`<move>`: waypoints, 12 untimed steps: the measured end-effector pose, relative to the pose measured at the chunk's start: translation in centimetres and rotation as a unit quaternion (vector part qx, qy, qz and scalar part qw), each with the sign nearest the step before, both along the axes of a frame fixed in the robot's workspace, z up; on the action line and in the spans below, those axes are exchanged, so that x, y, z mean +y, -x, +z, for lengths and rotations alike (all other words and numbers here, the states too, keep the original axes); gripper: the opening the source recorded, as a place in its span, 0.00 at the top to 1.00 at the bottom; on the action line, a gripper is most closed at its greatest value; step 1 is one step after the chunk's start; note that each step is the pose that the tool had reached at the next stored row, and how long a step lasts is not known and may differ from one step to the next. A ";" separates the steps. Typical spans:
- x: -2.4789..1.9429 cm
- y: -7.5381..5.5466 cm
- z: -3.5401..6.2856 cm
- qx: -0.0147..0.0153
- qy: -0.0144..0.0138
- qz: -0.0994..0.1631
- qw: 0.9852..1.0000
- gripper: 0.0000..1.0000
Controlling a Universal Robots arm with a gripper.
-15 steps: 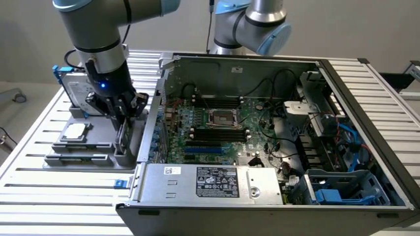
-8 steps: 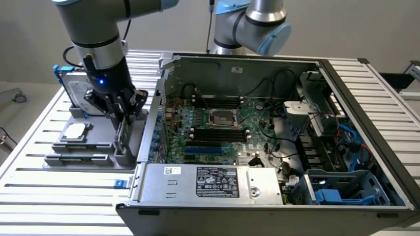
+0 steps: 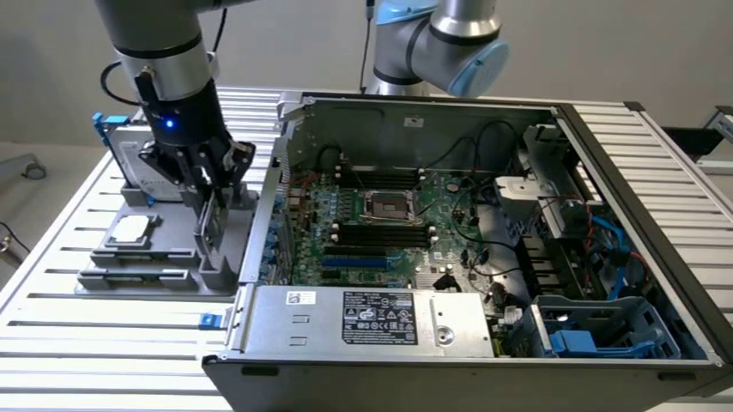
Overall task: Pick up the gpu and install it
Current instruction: 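Pick up the gpu and move the gpu toward the slot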
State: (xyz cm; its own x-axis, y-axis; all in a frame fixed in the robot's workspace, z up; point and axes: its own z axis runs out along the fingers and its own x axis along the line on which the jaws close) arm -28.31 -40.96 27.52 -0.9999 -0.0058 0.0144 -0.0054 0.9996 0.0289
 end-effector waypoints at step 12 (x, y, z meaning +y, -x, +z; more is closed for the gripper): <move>-0.01 0.0 5.48 0.000 0.000 0.000 1.000 0.72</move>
